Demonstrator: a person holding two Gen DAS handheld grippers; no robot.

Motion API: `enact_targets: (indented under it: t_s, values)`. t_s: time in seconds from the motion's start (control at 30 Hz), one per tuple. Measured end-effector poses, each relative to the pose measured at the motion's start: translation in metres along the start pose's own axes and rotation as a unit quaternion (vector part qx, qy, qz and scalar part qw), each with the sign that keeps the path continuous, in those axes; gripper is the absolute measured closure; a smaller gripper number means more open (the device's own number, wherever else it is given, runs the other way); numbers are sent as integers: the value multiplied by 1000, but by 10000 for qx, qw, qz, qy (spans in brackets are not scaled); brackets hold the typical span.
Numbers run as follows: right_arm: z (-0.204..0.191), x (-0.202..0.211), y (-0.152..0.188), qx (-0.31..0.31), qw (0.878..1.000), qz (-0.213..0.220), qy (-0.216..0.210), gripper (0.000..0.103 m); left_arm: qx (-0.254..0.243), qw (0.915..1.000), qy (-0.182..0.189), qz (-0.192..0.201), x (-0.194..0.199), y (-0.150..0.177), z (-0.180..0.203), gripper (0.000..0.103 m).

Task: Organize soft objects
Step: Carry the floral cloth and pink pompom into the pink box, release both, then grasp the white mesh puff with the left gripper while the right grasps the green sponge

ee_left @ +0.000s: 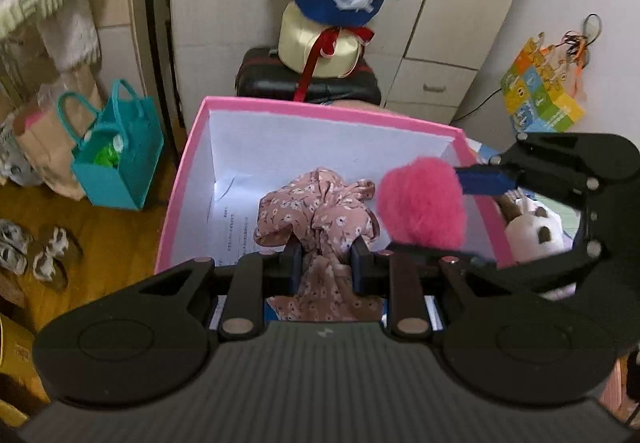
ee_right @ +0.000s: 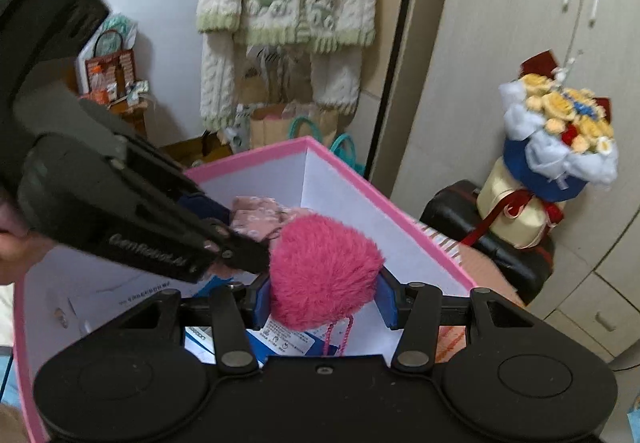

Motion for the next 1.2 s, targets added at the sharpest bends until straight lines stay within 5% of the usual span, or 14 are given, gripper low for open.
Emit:
enact_targets:
  t_s: [0.1,0.3,0.4,0.47,0.6,0.73,1.03,1.2]
  values:
    - [-4,-19,1,-298,9982,-507,-84,47,-126,9998,-103,130,-8,0,3,80]
    - [-5,-44,2,-312,9956,-867,138,48,-86,9996,-167,-221,-29,-2,1,77]
    - [-4,-43,3,-263,9953,-903,229,40,8,9996,-169,-206,-27,-1,-3,56]
    - [-3,-35,2,-313,9966,-720,245,30,41,9999,-89,-65,-20,-2,-6,51]
    - [-4,-10,1,-575,9979,-267,90,29,-120,9985,-145,514,8,2,0,35]
    - [-18,25,6,-654,9977,105,169,29,-433,9938,-217,1005,41,10,10,35]
    - [-40,109,39,-1193,9903,641,312,29,-766,9879,214,1335,121,34,15,35]
    - [-48,145,53,-1552,9850,730,191,29,-1070,9802,886,1414,169,47,35,35]
Point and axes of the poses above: each gripper's, at about its wrist camera, not at the fingertips, and x roughly against the way its jaws point, z to its right, y to its underside, the point moved 3 cm from there along -x, roughly the way its jaws point, and after that the axes turned 8 degrees about -y, right-handed, at the moved point
